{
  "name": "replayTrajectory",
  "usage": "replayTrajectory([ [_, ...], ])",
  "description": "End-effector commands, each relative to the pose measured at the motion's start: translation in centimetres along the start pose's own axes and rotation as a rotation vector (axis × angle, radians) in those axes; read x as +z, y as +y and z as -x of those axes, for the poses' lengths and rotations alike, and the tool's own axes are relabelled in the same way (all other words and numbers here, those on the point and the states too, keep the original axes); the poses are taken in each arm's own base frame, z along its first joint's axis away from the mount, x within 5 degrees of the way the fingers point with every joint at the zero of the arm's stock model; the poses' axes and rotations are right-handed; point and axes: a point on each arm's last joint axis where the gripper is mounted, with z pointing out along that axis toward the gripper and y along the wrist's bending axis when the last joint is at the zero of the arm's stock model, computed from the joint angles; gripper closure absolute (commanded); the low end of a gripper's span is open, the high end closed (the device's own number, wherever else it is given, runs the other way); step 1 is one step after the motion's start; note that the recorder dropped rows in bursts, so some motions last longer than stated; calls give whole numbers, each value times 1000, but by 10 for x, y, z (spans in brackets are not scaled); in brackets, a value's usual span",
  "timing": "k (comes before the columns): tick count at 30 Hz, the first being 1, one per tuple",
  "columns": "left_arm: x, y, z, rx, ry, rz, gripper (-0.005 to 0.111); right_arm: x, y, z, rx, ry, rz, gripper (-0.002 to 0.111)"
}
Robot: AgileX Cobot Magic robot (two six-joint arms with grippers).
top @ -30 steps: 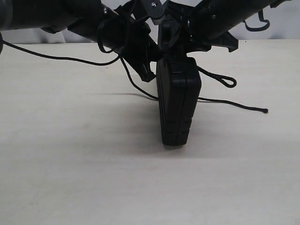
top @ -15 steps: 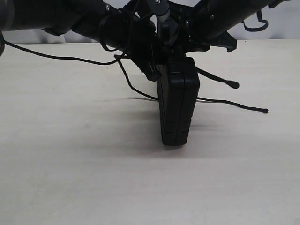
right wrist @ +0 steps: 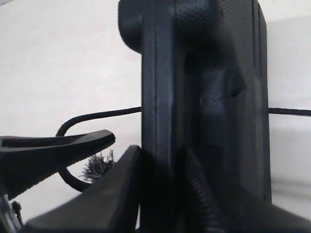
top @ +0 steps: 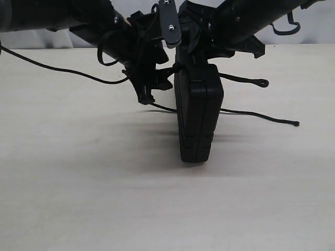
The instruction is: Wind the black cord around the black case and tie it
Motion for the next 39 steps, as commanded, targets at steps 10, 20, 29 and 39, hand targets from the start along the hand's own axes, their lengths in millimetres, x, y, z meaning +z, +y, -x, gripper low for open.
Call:
replayTrajectory([
  [10, 1, 1, -3, -66, 41, 23, 60, 3, 1, -2, 4, 15, 6, 104],
  [20, 1, 1, 3, -157, -22, 17, 107, 3, 1, -2, 4, 15, 6, 104],
  [29, 2, -3, 12, -178, -67, 14, 107, 3, 1, -2, 4, 15, 6, 104],
  [39, 1, 3, 16, -205, -114, 82, 107, 3, 1, -2, 4, 15, 6, 104],
])
